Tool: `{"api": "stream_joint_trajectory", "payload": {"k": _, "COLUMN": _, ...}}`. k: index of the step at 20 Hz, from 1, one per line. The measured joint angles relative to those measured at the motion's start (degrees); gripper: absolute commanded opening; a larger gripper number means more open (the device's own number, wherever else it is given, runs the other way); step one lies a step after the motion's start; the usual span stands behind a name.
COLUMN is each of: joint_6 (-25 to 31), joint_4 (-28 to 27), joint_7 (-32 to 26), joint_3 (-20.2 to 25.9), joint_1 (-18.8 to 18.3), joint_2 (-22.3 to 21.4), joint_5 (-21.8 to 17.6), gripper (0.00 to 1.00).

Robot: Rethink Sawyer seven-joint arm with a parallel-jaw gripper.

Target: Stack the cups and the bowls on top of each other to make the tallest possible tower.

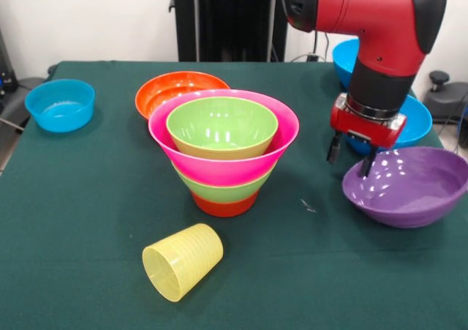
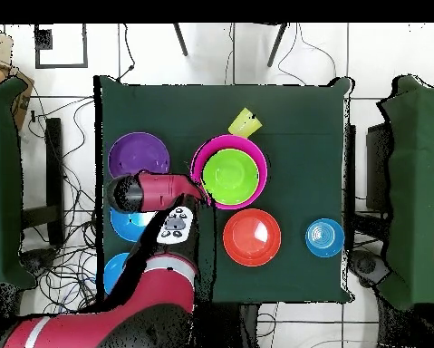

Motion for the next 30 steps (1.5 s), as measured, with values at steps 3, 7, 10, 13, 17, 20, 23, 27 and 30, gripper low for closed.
{"api": "stream_joint_trajectory", "payload": {"k": 3, "joint_6": -0.6, "joint_4": 0.0, "joint_7": 0.0, "joint_3": 0.0, "joint_1": 0.0, "joint_2": 0.8, "joint_5": 0.0, "gripper": 1.0}}
{"api": "stream_joint_trajectory", "payload": {"k": 7, "joint_6": -0.6, "joint_4": -0.1, "joint_7": 0.0, "joint_3": 0.0, "joint_1": 0.1, "joint_2": 1.4, "joint_5": 0.0, "gripper": 1.0}}
{"api": "stream_joint_trajectory", "payload": {"k": 10, "joint_6": -0.6, "joint_4": -0.1, "joint_7": 0.0, "joint_3": 0.0, "joint_1": 0.1, "joint_2": 1.3, "joint_5": 0.0, "gripper": 1.0}}
{"api": "stream_joint_trajectory", "payload": {"k": 13, "joint_6": -0.5, "joint_4": -0.1, "joint_7": 0.0, "joint_3": 0.2, "joint_1": -0.3, "joint_2": 1.0, "joint_5": 0.0, "gripper": 1.0}}
{"api": "stream_joint_trajectory", "payload": {"k": 17, "joint_6": -0.5, "joint_4": 0.1, "joint_7": 0.0, "joint_3": 1.4, "joint_1": -1.6, "joint_2": -0.4, "joint_5": 0.0, "gripper": 1.0}}
{"api": "stream_joint_trajectory", "payload": {"k": 20, "joint_6": -0.6, "joint_4": 0.1, "joint_7": 0.0, "joint_3": 1.4, "joint_1": -1.7, "joint_2": -1.4, "joint_5": 0.0, "gripper": 1.0}}
{"api": "stream_joint_trajectory", "payload": {"k": 23, "joint_6": -0.4, "joint_4": 0.1, "joint_7": 0.0, "joint_3": 1.4, "joint_1": -1.5, "joint_2": -2.4, "joint_5": 0.0, "gripper": 1.0}}
{"api": "stream_joint_trajectory", "payload": {"k": 27, "joint_6": 0.1, "joint_4": 0.5, "joint_7": 0.0, "joint_3": 2.5, "joint_1": -2.2, "joint_2": -4.5, "joint_5": 0.0, "gripper": 1.0}}
{"api": "stream_joint_trajectory", "payload": {"k": 30, "joint_6": 0.1, "joint_4": 0.9, "joint_7": 0.0, "joint_3": 4.1, "joint_1": -3.4, "joint_2": -6.6, "joint_5": 0.0, "gripper": 1.0}}
